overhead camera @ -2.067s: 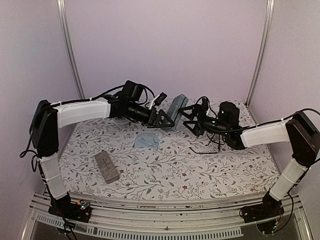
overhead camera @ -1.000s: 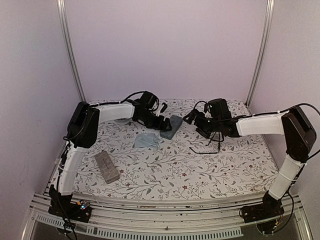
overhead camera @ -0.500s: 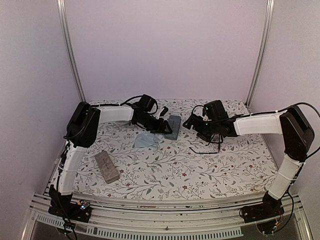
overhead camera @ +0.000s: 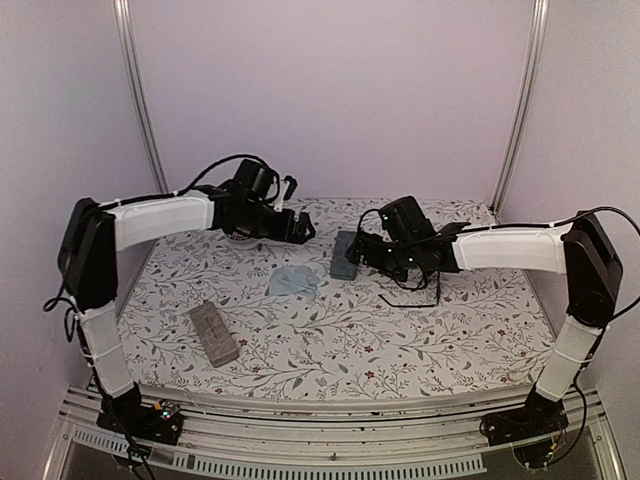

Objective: Organize the sunglasses
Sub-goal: Pick up the sunglasses case from the center of the board.

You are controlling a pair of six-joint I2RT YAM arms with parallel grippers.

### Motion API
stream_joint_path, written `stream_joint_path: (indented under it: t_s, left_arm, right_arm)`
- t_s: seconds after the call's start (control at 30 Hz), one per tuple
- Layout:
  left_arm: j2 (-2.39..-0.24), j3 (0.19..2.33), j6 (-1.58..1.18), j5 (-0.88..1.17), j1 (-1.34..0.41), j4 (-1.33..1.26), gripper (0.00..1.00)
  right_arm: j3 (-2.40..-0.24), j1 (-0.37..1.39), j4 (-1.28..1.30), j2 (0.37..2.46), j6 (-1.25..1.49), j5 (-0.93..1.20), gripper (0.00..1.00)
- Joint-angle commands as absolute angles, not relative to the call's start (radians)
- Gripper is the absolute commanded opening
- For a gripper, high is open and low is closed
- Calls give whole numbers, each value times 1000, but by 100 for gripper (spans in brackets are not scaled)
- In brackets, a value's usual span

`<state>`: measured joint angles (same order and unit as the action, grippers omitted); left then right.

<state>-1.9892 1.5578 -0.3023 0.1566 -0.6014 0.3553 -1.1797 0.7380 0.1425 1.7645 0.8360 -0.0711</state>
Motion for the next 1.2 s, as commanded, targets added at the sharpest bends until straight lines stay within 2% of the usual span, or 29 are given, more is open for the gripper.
stream_joint_path:
  t_s: [0.0, 0.13, 0.33, 0.5, 0.6, 0.9, 1.0, 1.17]
  left_arm:
    - [-1660, 1395, -322, -152, -596, 282, 98]
    - [-1436, 1276, -335, -282, -572, 307, 98]
    - [-1217, 1231, -324, -309, -498, 413, 98]
    - [-1111, 1151, -336, -268, -474, 458, 98]
    - [-1062, 1046, -410, -230, -470, 508, 98]
    - [-874, 626, -772, -110, -468, 540, 96]
    - [-884, 563, -825, -82, -469, 518, 94]
    - [-1019, 547, -845, -61, -470, 481, 94]
  right_arm:
    - [-1350, 893, 255, 1832, 755, -194, 95]
    - [-1550, 1064, 322, 1996, 697, -227, 98]
    - [-1927, 1239, 418, 2256, 607, -246, 99]
    - [-2039, 1277, 393, 2394, 571, -189, 99]
    - [-1998, 1278, 369, 2387, 599, -175, 99]
    - [-1606, 1241, 192, 2120, 811, -313, 100]
    - [-1533, 1232, 160, 2081, 834, -327, 100]
    - [-1474, 1223, 138, 2051, 839, -337, 100]
